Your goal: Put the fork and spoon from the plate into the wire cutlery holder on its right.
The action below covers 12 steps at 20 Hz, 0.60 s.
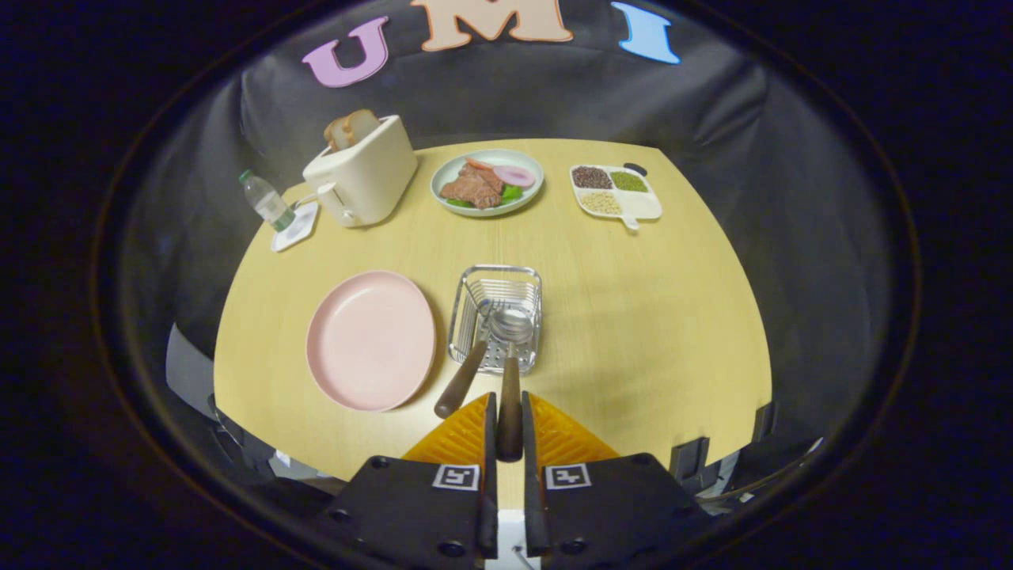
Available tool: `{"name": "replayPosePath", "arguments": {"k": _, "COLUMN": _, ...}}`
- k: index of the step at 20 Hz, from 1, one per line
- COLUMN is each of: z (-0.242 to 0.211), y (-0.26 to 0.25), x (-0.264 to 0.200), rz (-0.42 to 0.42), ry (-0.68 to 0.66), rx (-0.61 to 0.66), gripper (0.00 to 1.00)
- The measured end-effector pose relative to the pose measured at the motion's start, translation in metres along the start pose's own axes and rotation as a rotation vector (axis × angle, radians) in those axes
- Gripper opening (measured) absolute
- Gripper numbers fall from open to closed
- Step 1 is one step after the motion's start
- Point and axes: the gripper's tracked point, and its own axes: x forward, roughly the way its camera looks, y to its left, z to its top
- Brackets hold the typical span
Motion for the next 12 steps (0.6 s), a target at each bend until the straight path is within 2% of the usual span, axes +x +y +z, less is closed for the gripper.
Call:
{"name": "replayPosePath", "arguments": {"k": 2, "z": 0.01, "y": 0.004, "x": -0.007, "rz": 0.01, "ry": -0.036, "rx": 0.036, "gripper": 0.43}}
{"name": "replayPosePath", "arguments": {"k": 7, "z": 0.017, "y": -0.001, "x": -0.018, "rz": 0.004, "ry": -0.127, "rx": 0.097, "gripper": 1.0}}
{"name": "replayPosePath", "arguments": {"k": 12, "z": 0.029, "y": 0.004, "x": -0.044, "rz": -0.009, "ry": -0.333, "rx": 0.111, "gripper": 1.0}}
